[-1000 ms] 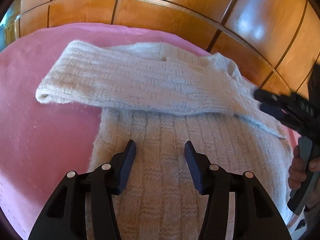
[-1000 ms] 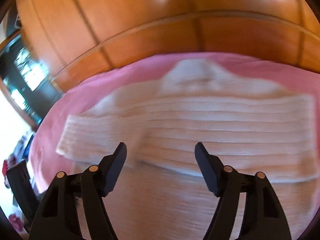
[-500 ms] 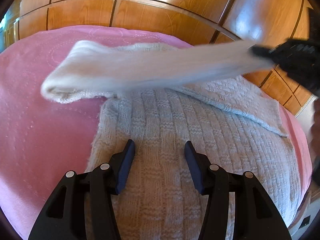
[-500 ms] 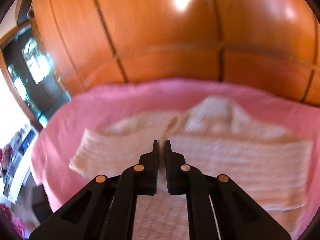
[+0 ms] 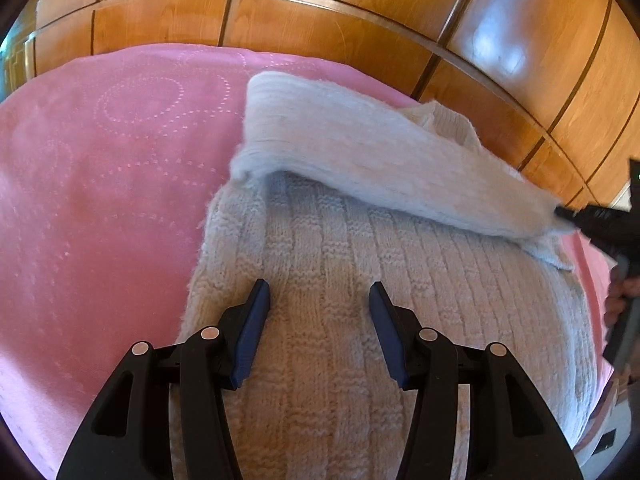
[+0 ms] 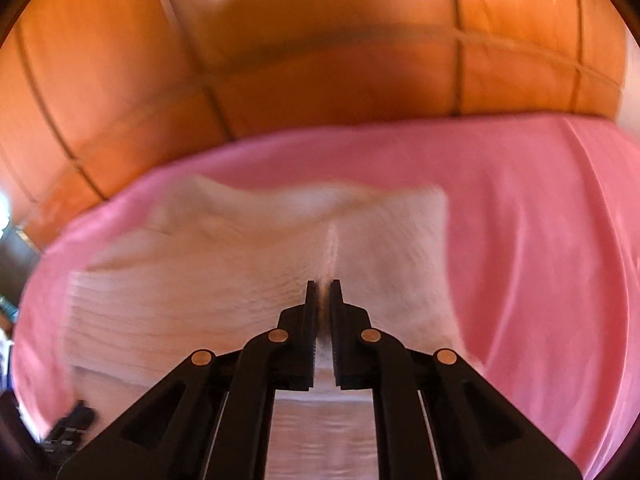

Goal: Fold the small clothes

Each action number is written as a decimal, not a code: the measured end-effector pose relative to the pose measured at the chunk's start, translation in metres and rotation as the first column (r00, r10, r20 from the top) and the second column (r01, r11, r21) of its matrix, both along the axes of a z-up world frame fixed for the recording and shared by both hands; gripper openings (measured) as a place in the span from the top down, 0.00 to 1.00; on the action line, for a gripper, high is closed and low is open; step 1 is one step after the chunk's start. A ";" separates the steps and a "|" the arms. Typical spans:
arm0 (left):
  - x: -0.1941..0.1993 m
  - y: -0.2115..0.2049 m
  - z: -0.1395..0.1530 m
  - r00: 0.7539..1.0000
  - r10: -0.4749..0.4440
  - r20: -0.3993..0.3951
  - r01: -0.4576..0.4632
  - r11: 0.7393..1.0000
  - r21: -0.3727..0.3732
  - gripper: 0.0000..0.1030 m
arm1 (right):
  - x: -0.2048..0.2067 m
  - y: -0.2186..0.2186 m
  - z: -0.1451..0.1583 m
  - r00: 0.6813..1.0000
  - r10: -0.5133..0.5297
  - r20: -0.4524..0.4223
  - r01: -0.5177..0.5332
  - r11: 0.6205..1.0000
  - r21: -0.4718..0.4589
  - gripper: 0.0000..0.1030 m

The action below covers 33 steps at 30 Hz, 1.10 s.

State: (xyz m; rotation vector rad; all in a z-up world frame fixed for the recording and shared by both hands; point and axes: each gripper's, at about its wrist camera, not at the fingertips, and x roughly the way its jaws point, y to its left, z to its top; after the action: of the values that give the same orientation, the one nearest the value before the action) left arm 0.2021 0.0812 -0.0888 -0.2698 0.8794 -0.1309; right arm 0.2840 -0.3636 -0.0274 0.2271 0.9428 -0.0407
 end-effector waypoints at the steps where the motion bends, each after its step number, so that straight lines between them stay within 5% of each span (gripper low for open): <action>1: 0.000 0.001 0.001 1.000 -0.006 -0.007 0.006 1.000 0.007 0.50 | 0.000 -0.005 -0.011 0.999 -0.021 -0.027 0.020 1.000 -0.017 0.95; 5: 0.000 0.003 0.003 0.999 -0.008 -0.031 0.009 1.000 0.021 0.50 | -0.003 -0.023 -0.026 0.999 -0.035 -0.032 0.036 0.999 0.041 0.92; 7: -0.002 0.005 0.011 0.999 0.009 -0.042 -0.009 1.000 0.021 0.50 | -0.006 -0.029 -0.023 0.999 -0.032 -0.017 0.034 0.996 0.079 0.76; 8: -0.002 0.006 0.015 0.999 0.017 -0.038 -0.016 1.000 0.018 0.50 | -0.010 -0.031 -0.018 1.000 -0.024 -0.002 0.024 0.996 0.092 0.57; 9: -0.003 0.007 0.022 0.999 0.024 -0.023 -0.024 1.000 0.016 0.50 | -0.014 -0.029 -0.012 1.000 -0.019 0.017 0.018 0.996 0.091 0.50; 18: 0.048 -0.016 0.052 0.996 -0.024 0.083 0.023 1.000 0.017 0.50 | -0.014 0.013 0.009 0.989 0.121 0.080 -0.126 0.990 0.056 0.44; 26: 0.109 0.010 -0.004 0.997 0.064 -0.046 -0.066 0.997 -0.037 0.53 | 0.009 0.031 -0.038 0.984 0.173 0.038 -0.172 0.985 -0.030 0.21; 33: 0.098 0.019 0.022 0.995 0.096 -0.015 -0.097 0.994 -0.053 0.55 | 0.006 0.037 -0.044 0.979 0.196 0.055 -0.192 0.979 -0.069 0.13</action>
State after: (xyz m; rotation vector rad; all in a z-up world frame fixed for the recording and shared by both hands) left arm 0.3002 0.1002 -0.0666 -0.3626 0.8740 -0.0628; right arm 0.2904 -0.3261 -0.0711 0.0763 0.8969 0.1161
